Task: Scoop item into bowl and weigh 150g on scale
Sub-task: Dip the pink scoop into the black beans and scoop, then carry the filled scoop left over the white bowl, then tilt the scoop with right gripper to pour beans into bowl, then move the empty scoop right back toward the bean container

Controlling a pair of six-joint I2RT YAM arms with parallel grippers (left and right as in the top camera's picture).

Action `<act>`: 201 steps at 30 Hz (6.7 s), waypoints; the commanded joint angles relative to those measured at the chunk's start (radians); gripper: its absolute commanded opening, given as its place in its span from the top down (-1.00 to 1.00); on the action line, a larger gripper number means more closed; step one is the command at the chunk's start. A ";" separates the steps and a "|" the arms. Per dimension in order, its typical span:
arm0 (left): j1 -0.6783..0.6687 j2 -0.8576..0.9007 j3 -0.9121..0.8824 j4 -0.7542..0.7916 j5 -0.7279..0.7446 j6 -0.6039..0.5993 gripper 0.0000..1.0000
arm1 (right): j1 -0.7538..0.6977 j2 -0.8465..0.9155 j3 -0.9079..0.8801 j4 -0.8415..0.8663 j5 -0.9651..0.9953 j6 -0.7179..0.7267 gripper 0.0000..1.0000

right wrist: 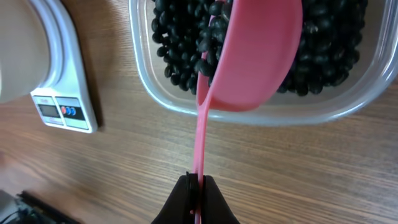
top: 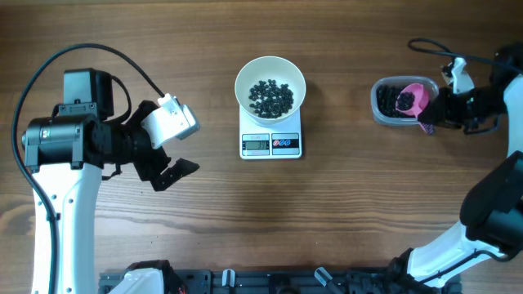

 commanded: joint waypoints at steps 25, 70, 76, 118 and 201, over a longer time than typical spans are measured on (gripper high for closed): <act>0.004 -0.011 0.021 0.000 0.026 0.020 -0.99 | -0.019 -0.046 -0.001 -0.069 -0.296 -0.095 0.91; 0.004 -0.011 0.021 0.000 0.026 0.020 -1.00 | 0.599 -0.195 0.014 0.256 -0.346 0.157 0.91; 0.004 -0.011 0.021 0.000 0.026 0.020 -1.00 | 0.670 -0.189 0.014 0.282 -0.203 0.150 0.91; 0.004 -0.011 0.021 0.000 0.026 0.020 -1.00 | 0.922 -0.102 -0.009 0.398 0.599 0.097 0.91; 0.004 -0.011 0.021 0.000 0.026 0.020 -1.00 | 0.486 -0.148 -0.087 0.073 0.968 0.209 0.91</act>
